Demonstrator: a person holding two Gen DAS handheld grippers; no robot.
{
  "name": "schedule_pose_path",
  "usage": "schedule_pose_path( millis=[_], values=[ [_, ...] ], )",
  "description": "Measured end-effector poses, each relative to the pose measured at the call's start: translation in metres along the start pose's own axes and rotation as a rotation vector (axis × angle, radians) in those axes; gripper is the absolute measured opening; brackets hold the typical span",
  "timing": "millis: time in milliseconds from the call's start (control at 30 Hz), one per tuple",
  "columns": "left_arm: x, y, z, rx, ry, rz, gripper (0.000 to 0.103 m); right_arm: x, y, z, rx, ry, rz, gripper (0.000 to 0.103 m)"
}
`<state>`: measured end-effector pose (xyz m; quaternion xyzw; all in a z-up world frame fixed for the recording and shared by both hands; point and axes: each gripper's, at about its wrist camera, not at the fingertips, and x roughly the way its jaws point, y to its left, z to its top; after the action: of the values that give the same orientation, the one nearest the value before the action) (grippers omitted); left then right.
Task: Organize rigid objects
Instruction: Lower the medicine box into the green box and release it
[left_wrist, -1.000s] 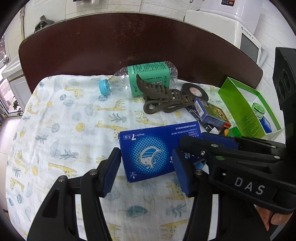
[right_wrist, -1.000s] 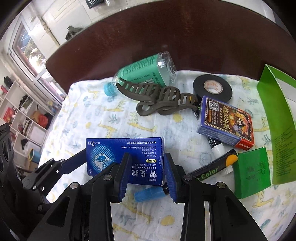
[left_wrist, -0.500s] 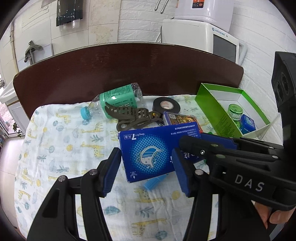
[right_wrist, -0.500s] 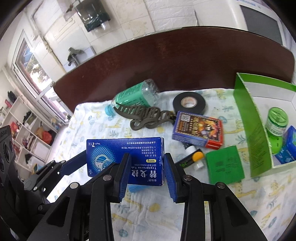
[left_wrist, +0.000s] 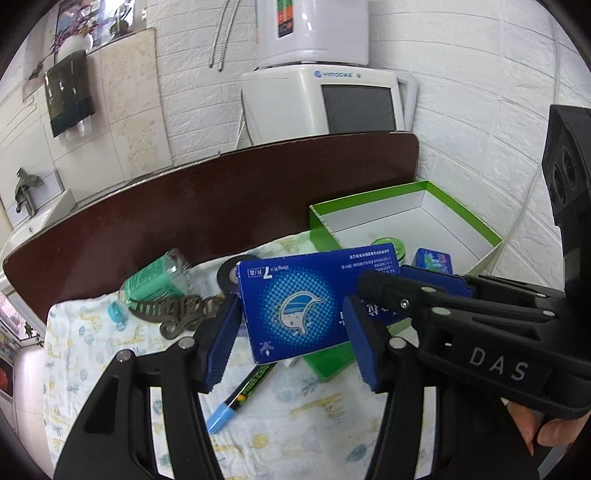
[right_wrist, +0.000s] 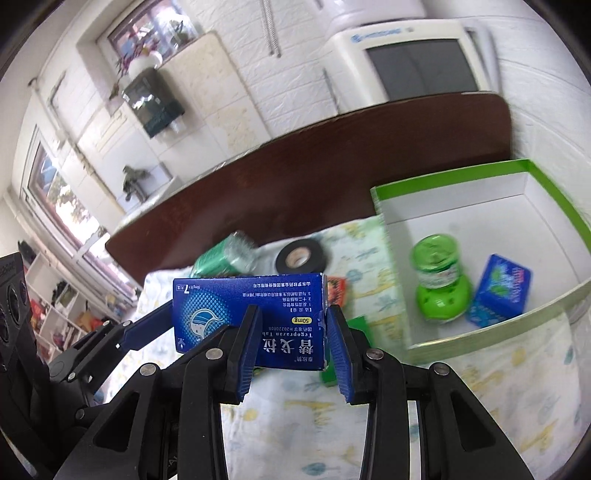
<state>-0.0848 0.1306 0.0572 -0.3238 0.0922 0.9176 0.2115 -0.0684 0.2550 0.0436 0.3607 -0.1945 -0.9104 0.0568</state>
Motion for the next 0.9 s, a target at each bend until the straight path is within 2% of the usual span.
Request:
schedule_pose_path(
  millis=[33,67,433,900],
  values=[
    [0.002,-0.009,0.006,0.018,-0.007,-0.006,0.055,-0.005,-0.007,0.003,0.009,-0.015,-0.006,0.038],
    [0.003,-0.017,0.012,0.011,-0.010,0.025,0.055,-0.010,-0.016,0.007,0.021,-0.029,-0.014,0.038],
    [0.041,-0.078,0.062,0.103,-0.030,-0.057,0.055,-0.041,-0.088,0.042,0.105,-0.130,-0.098,0.038],
    [0.102,-0.096,0.083,0.122,0.038,-0.080,0.055,-0.008,-0.141,0.063,0.170,-0.107,-0.131,0.038]
  ],
)
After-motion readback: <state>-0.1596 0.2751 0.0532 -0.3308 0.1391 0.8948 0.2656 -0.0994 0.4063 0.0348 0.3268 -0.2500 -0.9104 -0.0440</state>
